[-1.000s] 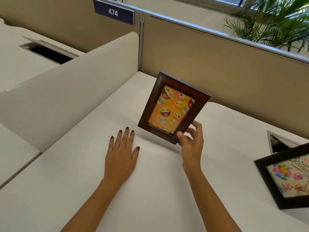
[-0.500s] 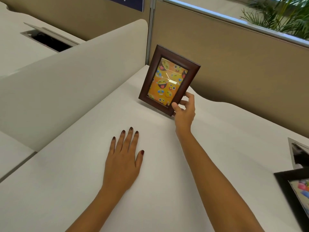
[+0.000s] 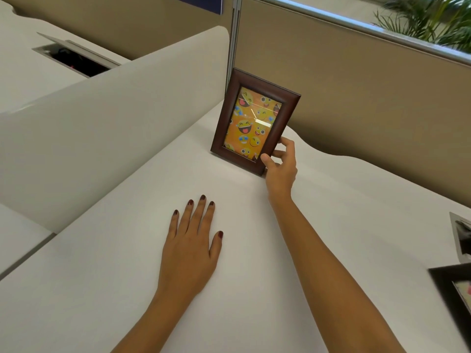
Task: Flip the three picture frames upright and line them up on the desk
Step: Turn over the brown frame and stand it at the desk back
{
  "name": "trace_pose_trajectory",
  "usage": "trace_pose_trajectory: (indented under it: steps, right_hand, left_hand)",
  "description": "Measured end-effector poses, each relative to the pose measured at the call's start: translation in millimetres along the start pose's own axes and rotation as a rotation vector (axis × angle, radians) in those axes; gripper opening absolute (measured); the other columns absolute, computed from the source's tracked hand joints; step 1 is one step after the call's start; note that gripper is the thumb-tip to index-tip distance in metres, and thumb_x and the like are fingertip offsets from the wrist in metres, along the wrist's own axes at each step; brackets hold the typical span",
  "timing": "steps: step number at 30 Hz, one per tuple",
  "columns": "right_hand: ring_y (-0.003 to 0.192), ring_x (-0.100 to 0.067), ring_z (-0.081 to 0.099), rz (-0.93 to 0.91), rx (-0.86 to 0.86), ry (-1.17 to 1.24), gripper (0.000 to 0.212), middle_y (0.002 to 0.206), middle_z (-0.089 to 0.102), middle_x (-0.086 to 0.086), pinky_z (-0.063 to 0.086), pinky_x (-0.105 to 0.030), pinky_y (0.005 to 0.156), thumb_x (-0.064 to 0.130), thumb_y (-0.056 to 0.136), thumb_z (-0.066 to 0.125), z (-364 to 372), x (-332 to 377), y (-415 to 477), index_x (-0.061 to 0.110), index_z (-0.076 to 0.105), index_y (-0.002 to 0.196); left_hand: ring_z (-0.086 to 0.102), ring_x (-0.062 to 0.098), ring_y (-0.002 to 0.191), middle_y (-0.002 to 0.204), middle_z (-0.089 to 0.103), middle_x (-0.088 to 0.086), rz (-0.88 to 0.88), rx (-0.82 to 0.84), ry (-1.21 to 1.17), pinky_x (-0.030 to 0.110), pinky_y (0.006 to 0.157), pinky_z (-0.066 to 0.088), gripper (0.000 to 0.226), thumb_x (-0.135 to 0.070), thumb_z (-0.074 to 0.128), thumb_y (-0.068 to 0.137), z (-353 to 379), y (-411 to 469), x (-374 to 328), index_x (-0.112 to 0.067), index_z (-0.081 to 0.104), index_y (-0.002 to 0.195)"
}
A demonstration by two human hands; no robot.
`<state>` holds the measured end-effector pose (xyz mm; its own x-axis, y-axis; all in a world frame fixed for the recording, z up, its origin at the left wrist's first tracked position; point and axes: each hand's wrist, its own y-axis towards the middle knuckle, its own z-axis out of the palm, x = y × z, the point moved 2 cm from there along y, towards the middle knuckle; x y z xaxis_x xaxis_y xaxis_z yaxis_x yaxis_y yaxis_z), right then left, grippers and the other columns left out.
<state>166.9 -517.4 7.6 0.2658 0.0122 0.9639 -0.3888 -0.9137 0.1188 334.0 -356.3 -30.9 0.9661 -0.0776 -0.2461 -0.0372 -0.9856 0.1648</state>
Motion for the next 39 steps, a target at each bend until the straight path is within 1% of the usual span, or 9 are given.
trace_pose_trajectory:
  steps: [8,13,16,18,22,27,33,36,39]
  right_hand:
    - [0.089,-0.016,0.064,-0.034,-0.003,-0.05,0.042,0.117,0.065,-0.006,0.058,-0.048,0.085,0.014,0.091,0.062,-0.6,1.6,-3.9,0.025,0.045,0.128]
    - [0.094,-0.02,0.067,-0.049,0.003,-0.025,0.046,0.117,0.065,-0.007,0.059,-0.045,0.083,0.017,0.09,0.064,-1.4,-0.6,-6.3,0.024,0.043,0.129]
    - [0.093,-0.018,0.066,0.002,0.001,0.055,0.057,0.112,0.061,-0.001,0.059,-0.028,0.079,0.017,0.085,0.071,-7.1,-2.0,-8.3,0.024,0.038,0.131]
    - [0.101,-0.019,0.063,0.024,-0.023,0.081,0.063,0.117,0.061,-0.004,0.052,-0.016,0.077,0.015,0.081,0.074,-12.4,-2.0,-13.0,0.022,0.037,0.131]
    - [0.106,-0.017,0.058,0.008,-0.092,0.052,0.061,0.116,0.058,0.0,0.051,-0.028,0.093,0.015,0.079,0.076,-33.8,-1.1,-34.6,0.024,0.04,0.128]
    - [0.108,-0.012,0.055,-0.172,-0.129,-0.099,0.048,0.117,0.057,0.004,0.046,-0.024,0.096,0.014,0.084,0.071,-85.4,2.6,-79.4,0.023,0.046,0.124]
    - [0.112,-0.02,0.055,-0.463,-0.384,-0.468,0.029,0.117,0.061,-0.007,0.041,-0.019,0.101,0.01,0.092,0.061,-178.9,-5.3,-135.1,0.009,0.058,0.12]
    - [0.113,-0.023,0.054,-0.482,-0.526,-0.576,0.024,0.114,0.063,-0.013,0.033,-0.014,0.106,0.004,0.092,0.059,-224.4,-17.5,-161.2,0.008,0.063,0.115]
    - [0.109,-0.027,0.055,-0.429,-0.699,-0.612,0.02,0.107,0.065,-0.014,0.035,-0.02,0.106,-0.001,0.091,0.058,-269.0,-29.6,-181.3,0.007,0.066,0.106]
  left_hand:
    - [0.018,0.021,0.146,0.158,0.023,0.002,-0.004,-0.003,-0.012,0.043,0.117,0.016,0.06,-0.044,0.022,0.095,-0.7,-0.3,-0.2,-0.019,0.024,0.149]
    - [0.019,0.02,0.145,0.157,0.024,0.001,-0.009,-0.012,-0.028,0.043,0.118,0.016,0.06,-0.044,0.023,0.094,-1.3,0.2,-0.4,-0.019,0.026,0.149]
    - [0.02,0.02,0.145,0.157,0.025,0.001,-0.014,-0.016,-0.035,0.042,0.118,0.017,0.06,-0.044,0.023,0.094,-1.9,0.1,-0.2,-0.019,0.027,0.149]
    - [0.021,0.02,0.145,0.156,0.027,0.002,-0.014,-0.015,-0.037,0.043,0.118,0.018,0.06,-0.044,0.024,0.094,-2.4,0.1,-0.1,-0.019,0.028,0.148]
    - [0.023,0.022,0.144,0.156,0.028,0.003,-0.004,-0.011,-0.026,0.045,0.117,0.02,0.06,-0.044,0.025,0.094,-3.5,0.3,-0.1,-0.018,0.029,0.148]
    - [0.025,0.024,0.144,0.156,0.028,0.004,0.002,0.0,-0.025,0.047,0.116,0.021,0.062,-0.045,0.025,0.092,-5.2,-1.4,-0.7,-0.016,0.032,0.146]
    - [0.018,0.029,0.145,0.156,0.026,0.011,-0.032,-0.056,-0.021,0.051,0.117,0.017,0.066,-0.048,0.029,0.09,-12.0,-15.3,-19.0,-0.01,0.035,0.144]
    - [0.024,0.029,0.143,0.155,0.028,0.011,0.044,0.013,-0.022,0.052,0.115,0.019,0.065,-0.047,0.024,0.092,-3.5,-34.7,-52.6,-0.013,0.034,0.145]
    - [0.032,0.029,0.14,0.154,0.031,0.01,0.101,0.051,-0.01,0.053,0.114,0.02,0.062,-0.046,0.023,0.092,4.4,-55.5,-87.1,-0.016,0.034,0.146]
